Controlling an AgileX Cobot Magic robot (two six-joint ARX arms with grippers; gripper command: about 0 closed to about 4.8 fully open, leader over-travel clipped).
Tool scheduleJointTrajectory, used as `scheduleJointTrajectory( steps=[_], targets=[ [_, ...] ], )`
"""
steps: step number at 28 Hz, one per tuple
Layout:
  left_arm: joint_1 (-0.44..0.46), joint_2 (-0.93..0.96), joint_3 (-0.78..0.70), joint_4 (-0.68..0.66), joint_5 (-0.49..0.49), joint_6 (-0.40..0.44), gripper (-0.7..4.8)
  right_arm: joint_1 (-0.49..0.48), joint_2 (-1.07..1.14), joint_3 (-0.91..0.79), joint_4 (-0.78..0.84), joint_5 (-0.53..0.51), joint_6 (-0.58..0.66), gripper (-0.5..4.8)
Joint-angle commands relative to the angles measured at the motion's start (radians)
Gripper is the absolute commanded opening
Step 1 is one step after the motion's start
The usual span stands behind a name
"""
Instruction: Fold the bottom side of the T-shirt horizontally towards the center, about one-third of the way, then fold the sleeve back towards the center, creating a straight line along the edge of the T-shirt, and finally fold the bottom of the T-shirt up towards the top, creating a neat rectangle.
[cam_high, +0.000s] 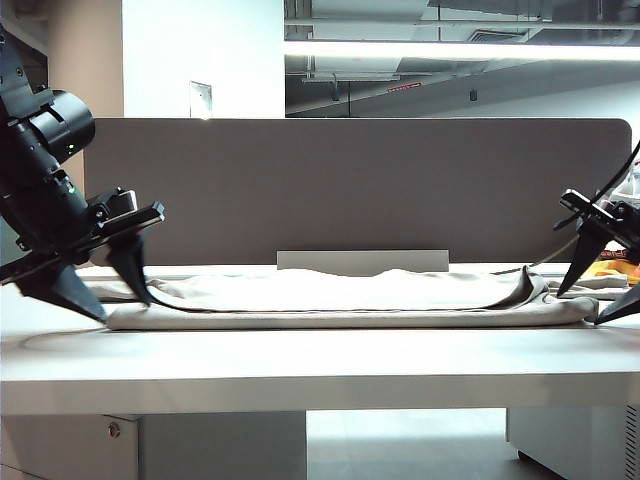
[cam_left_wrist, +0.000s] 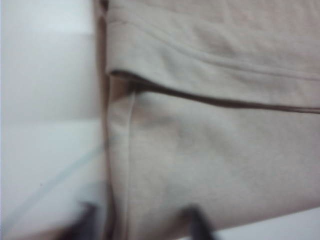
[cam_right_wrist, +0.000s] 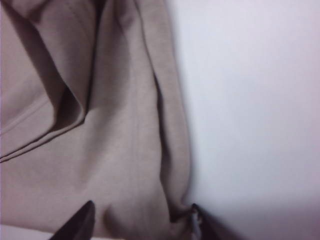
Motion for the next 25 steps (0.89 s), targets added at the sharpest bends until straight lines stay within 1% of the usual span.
scheduleJointTrajectory(
  steps=[1,2,3,4,5,6,8,10,14,20,22,25],
  targets=[
    [-0.001,0.008,0.002,0.003,0.002,0.004,1.73,0.002,-0.005,0.005,0.023,0.023,-0.004,1.74],
    [-0.001,0.009,0.002,0.003,0.001,0.004,1.73,0.002,-0.005,0.005,0.023,0.027,-0.004,1.42],
    [-0.001,0.011,0.002,0.006,0.001,0.004,1.71,0.002,-0.005,0.005,0.023,0.034,-0.004,0.89],
    [-0.001,0.011,0.002,0.007,0.000,0.006,1.03,0.002,-0.005,0.005,0.024,0.037,-0.005,0.28],
    [-0.001,0.011,0.002,0.010,0.000,0.011,0.47,0.002,-0.005,0.005,0.026,0.037,-0.005,0.06],
    [-0.001,0.011,0.002,0.012,0.001,0.013,0.00,0.002,-0.005,0.005,0.026,0.037,-0.005,0.01],
    [-0.001,0.011,0.002,0.013,0.005,0.013,-0.06,0.002,-0.005,0.005,0.020,0.036,-0.006,-0.03],
    [-0.001,0.010,0.002,-0.007,0.040,0.031,-0.06,0.002,-0.006,0.005,-0.014,0.034,-0.050,-0.03],
    [-0.001,0.001,-0.004,-0.077,0.042,0.069,-0.06,0.002,-0.018,-0.002,-0.111,0.034,-0.127,-0.03],
    [0.000,-0.145,-0.148,-0.034,0.042,0.060,-0.06,-0.008,-0.161,-0.109,-0.095,0.046,-0.136,-0.03],
    [0.000,-0.210,-0.206,-0.043,0.042,0.059,-0.06,-0.013,-0.220,-0.163,-0.102,0.042,-0.136,-0.03],
    [0.000,-0.327,-0.307,-0.055,0.046,0.051,-0.06,-0.013,-0.332,-0.286,-0.101,0.041,-0.135,-0.03]
  ],
)
